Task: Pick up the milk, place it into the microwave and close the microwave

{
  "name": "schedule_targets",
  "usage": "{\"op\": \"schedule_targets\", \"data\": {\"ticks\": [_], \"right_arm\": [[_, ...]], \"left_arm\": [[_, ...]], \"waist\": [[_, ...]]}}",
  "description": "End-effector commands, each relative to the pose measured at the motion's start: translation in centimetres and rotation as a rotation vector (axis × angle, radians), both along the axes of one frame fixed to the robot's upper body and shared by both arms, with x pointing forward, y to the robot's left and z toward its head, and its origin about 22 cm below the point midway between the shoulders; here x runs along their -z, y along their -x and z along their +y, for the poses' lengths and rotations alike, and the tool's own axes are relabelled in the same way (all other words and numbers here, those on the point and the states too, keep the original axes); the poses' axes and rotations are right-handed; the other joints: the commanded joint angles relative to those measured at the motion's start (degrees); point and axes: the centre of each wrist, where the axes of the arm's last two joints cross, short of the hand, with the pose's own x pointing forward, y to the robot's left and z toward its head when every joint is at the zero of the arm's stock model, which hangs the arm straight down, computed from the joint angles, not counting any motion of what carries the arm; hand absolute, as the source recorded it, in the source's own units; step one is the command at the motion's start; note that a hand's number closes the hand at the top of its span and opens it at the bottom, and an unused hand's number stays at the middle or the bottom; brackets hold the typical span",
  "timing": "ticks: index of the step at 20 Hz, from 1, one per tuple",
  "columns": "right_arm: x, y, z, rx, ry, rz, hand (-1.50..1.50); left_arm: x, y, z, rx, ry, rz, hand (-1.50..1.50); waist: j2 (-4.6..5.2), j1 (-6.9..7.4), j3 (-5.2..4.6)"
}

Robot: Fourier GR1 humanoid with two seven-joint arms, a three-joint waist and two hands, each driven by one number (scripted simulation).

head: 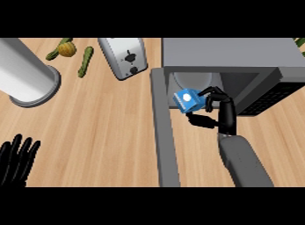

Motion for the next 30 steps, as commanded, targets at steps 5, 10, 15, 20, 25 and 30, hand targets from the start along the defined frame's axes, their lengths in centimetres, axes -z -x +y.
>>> {"op": "schedule_targets", "data": {"ticks": [5, 10, 15, 20, 25, 30], "right_arm": [[-1.6, -4.4, -1.0, 0.051, 0.176, 0.071, 1.50], [-2.7, -6.3, -1.3, 0.115, 0.288, 0.101, 1.50], [-3.9, -8.0, -3.2, 0.205, 0.325, 0.099, 1.50], [-5.6, -9.3, -3.2, 0.290, 0.442, 0.096, 1.50], [-6.4, -9.8, -3.5, 0.448, 0.454, 0.060, 1.50], [-6.6, -9.9, -4.5, 0.454, 0.568, 0.061, -1.50]], "left_arm": [[0.0, -0.8, 0.9, 0.027, -0.007, -0.007, -1.50], [1.3, -0.6, 0.3, 0.025, -0.005, 0.019, -1.50], [-0.1, -0.9, 1.9, 0.055, -0.010, -0.015, -1.50], [0.2, -3.2, 1.0, 0.046, -0.057, 0.001, -1.50], [-0.5, -3.5, 0.7, 0.048, -0.141, 0.016, -1.50], [-0.5, -3.8, -0.3, 0.054, -0.148, -0.002, -1.50]], "waist": [[0.50, 1.25, 0.05], [0.38, 0.99, 0.03], [1.13, 2.96, 0.12], [1.79, 3.66, 0.14], [2.50, 4.88, 0.25], [2.81, 6.12, 0.24]]}}
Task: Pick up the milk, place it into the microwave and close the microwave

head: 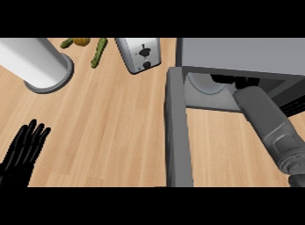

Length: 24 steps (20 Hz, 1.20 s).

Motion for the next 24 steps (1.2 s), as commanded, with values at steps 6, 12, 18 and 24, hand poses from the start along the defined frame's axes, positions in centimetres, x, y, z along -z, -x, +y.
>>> {"op": "schedule_targets", "data": {"ticks": [6, 12, 18, 24], "right_arm": [[-0.5, -0.4, 0.6, -0.018, 0.073, 0.050, -1.50], [-1.2, -0.8, 0.7, -0.143, -0.038, 0.062, -1.50], [1.5, 0.8, 0.6, -0.236, -0.122, 0.027, -1.50], [3.8, 2.1, 1.3, -0.239, -0.253, 0.043, -1.50]], "left_arm": [[0.1, -0.3, -0.6, 0.028, -0.017, 0.003, -1.50], [0.8, -0.1, -1.2, 0.052, -0.011, 0.003, -1.50], [0.7, -1.1, -1.3, 0.054, 0.008, -0.006, -1.50], [-0.2, -0.5, -1.6, 0.082, 0.012, -0.033, -1.50]], "waist": [[0.50, 1.43, 0.04], [0.20, 0.94, 0.09], [-0.06, -0.56, 0.09], [-0.63, -1.04, 0.06]]}}
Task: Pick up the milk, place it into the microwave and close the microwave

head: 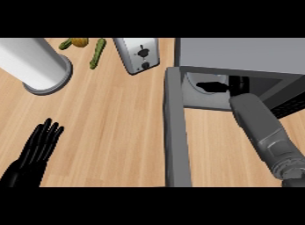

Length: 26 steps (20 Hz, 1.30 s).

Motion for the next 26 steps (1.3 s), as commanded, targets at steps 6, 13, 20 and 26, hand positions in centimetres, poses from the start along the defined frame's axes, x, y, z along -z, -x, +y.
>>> {"op": "schedule_targets", "data": {"ticks": [6, 13, 20, 26], "right_arm": [[4.5, 3.3, -1.5, -0.025, -0.177, 0.014, -1.50], [7.3, 5.8, -2.1, -0.101, -0.261, 0.019, -1.50], [10.7, 9.4, -1.9, -0.196, -0.407, 0.067, -1.50], [14.3, 14.4, -2.8, -0.234, -0.539, 0.038, -1.50]], "left_arm": [[1.2, 0.5, -1.2, 0.029, 0.000, 0.007, -1.50], [-0.2, 0.1, -2.9, 0.048, 0.008, 0.010, -1.50], [0.4, -0.7, -3.3, 0.037, -0.016, 0.017, -1.50], [0.0, -0.2, -4.5, 0.051, -0.002, 0.012, -1.50]], "waist": [[-0.84, -1.95, -0.10], [-1.47, -3.18, -0.14], [-1.80, -4.13, -0.21], [-2.35, -5.40, -0.27]]}}
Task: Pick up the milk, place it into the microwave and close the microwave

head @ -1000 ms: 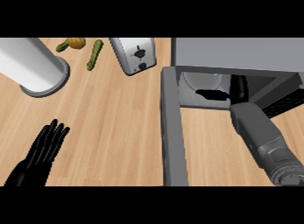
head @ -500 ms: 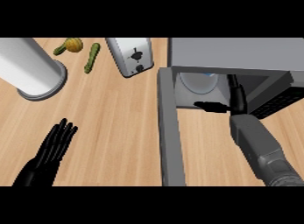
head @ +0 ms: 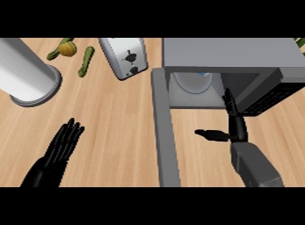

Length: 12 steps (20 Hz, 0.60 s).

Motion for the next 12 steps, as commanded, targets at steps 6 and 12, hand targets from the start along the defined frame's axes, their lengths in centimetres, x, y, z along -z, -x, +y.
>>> {"op": "schedule_targets", "data": {"ticks": [6, 12], "right_arm": [[2.5, 4.4, -1.3, -0.090, -0.261, -0.067, -1.50], [2.1, 7.6, -3.7, -0.082, -0.293, -0.113, -1.50]], "left_arm": [[-1.4, -0.9, 0.5, 0.157, -0.032, 0.069, 1.50], [0.5, -0.9, -1.2, 0.174, -0.148, 0.081, 1.50]], "waist": [[-0.28, -1.60, 0.00], [-0.52, -2.25, -0.11]]}}
